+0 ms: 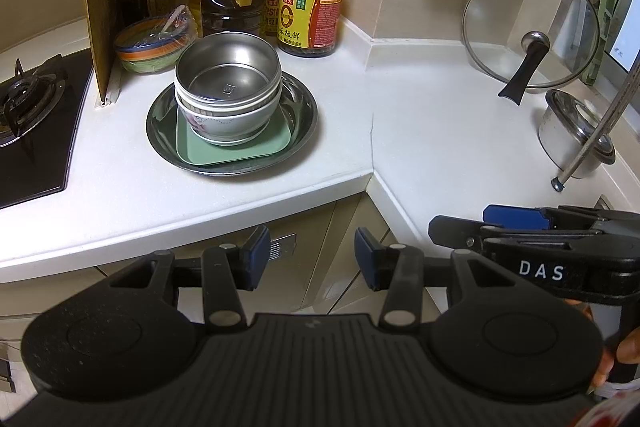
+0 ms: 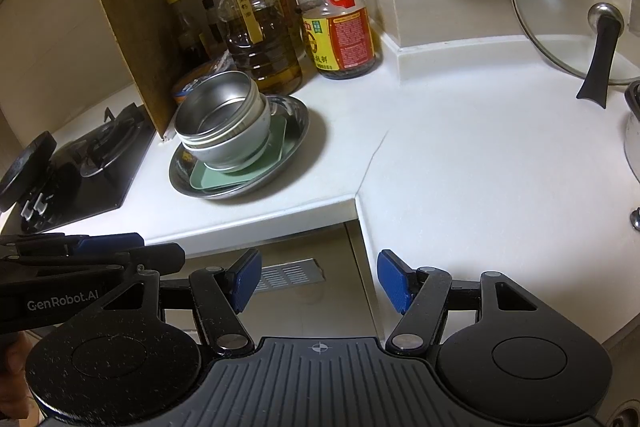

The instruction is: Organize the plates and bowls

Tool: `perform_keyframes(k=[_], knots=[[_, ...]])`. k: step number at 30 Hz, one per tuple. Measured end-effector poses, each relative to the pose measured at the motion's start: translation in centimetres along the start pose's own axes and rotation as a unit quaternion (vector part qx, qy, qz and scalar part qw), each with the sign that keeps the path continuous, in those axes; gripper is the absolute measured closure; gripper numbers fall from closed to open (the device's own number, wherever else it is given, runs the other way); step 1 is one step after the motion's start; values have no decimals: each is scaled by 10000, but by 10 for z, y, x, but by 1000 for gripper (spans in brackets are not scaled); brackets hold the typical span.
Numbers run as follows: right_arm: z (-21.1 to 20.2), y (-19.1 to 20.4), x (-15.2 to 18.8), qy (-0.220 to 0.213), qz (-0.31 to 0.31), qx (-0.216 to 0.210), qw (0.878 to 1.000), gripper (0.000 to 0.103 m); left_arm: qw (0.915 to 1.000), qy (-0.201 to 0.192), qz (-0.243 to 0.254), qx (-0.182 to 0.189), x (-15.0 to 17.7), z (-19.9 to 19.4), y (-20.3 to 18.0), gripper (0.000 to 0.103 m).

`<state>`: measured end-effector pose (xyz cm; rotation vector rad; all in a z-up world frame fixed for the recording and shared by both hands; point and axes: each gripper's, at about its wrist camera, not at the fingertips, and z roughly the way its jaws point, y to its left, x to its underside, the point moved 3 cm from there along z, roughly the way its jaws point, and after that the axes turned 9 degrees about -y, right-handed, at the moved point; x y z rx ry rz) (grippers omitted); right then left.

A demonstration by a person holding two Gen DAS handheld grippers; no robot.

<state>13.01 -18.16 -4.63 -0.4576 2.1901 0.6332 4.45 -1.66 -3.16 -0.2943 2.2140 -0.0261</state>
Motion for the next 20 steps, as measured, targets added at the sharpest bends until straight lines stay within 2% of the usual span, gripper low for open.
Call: perform_keyframes(k=[20], knots=[[2, -2, 1, 34, 1, -31, 10000, 39, 10000, 34, -24, -62, 1, 3, -3, 58]])
